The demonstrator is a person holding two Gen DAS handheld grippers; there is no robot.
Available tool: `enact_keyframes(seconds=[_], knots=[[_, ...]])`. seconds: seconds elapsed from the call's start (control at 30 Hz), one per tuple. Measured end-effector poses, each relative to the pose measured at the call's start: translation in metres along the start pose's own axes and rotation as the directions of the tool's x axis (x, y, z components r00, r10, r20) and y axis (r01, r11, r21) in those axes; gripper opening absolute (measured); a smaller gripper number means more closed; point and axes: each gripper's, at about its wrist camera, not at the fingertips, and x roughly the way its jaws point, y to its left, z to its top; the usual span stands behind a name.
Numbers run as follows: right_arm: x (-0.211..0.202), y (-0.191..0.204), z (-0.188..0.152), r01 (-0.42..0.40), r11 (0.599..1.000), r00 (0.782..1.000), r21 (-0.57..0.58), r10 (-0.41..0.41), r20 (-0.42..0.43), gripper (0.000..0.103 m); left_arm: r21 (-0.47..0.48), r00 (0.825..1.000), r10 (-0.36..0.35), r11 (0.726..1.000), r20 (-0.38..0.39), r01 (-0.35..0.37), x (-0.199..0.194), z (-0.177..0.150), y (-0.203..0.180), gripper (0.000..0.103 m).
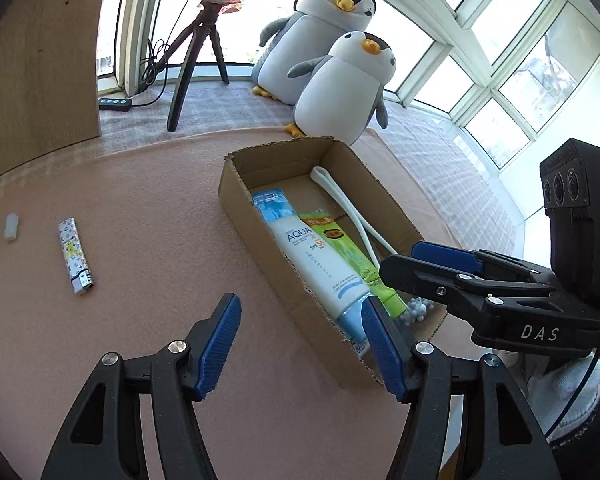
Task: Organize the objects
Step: 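Carry the green tube into the box and open both grippers, then grasp the blue round container with the left gripper while the right gripper grasps the white eraser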
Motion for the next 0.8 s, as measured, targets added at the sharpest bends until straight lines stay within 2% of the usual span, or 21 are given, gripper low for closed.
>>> enact_keyframes(seconds=[0.2, 0.3, 0.47, 0.6, 0.8], knots=[[0.001, 0.040, 0.025, 0.003, 0.997, 0.999, -0.075, 0.000, 0.036, 0.064, -0.042, 0.995, 0.078, 0.996, 0.059, -0.076, -0.044, 0.021, 0.051, 0.066], [0.002, 0.060, 0.041, -0.006, 0.994, 0.999, -0.108, 0.012, 0.051, 0.064, -0.039, 0.986, 0.143, 0.989, 0.090, -0.140, -0.068, 0.036, 0.075, 0.066], [0.000, 0.095, 0.068, -0.025, 0.988, 0.995, -0.150, 0.039, 0.091, 0.064, -0.112, 0.973, 0.187, 0.979, 0.137, -0.172, -0.110, 0.056, 0.128, 0.066], [0.011, 0.120, 0.077, -0.088, 0.983, 0.993, -0.163, 0.099, 0.062, 0.064, -0.176, 0.948, 0.289, 0.948, 0.135, -0.264, -0.128, 0.053, 0.181, 0.066], [0.053, 0.161, 0.080, -0.159, 0.966, 0.987, -0.203, 0.151, -0.051, 0.064, -0.292, 0.926, 0.376, 0.890, 0.035, -0.350, -0.128, 0.020, 0.271, 0.066]])
